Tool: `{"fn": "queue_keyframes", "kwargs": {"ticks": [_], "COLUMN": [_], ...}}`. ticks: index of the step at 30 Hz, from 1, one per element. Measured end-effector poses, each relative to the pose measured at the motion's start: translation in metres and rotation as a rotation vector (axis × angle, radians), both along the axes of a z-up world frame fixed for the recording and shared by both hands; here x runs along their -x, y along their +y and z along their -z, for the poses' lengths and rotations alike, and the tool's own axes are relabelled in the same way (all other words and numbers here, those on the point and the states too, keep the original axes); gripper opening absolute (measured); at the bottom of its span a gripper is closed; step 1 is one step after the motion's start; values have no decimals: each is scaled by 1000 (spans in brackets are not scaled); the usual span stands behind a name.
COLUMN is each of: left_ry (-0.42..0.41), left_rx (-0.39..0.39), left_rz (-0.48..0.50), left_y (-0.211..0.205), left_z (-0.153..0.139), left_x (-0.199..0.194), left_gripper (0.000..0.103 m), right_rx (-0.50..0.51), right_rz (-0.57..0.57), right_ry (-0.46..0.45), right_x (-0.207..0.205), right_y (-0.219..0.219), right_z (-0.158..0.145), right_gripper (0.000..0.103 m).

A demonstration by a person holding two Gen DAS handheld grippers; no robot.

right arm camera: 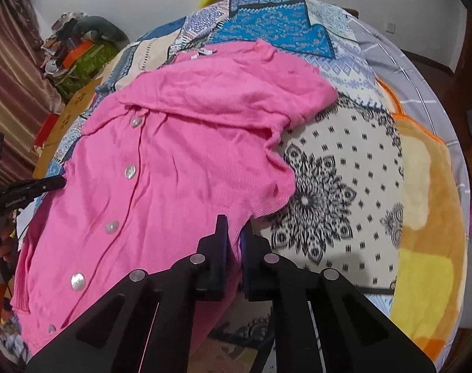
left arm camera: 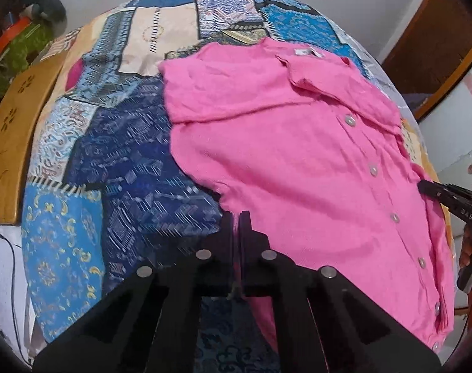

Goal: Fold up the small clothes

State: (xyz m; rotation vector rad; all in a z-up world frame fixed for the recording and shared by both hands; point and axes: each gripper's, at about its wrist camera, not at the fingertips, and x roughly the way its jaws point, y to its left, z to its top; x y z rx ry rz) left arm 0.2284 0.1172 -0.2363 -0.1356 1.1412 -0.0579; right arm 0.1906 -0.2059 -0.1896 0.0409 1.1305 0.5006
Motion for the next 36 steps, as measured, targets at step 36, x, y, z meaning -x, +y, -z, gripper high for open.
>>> {"fn": "queue_keyframes", "kwargs": {"ticks": [36], "left_ry": [-102], "left_rx": [-83], "left_rz": [-88], "left_y": [23], "left_z": [-48], "left_x": [-41], "left_gripper": [13], "right_rx": [51], "right_rz": [64], "right_ry": [-80], "right_x": [-38], "right_y": [-6], "right_z": [-42], "right_gripper": [36]}}
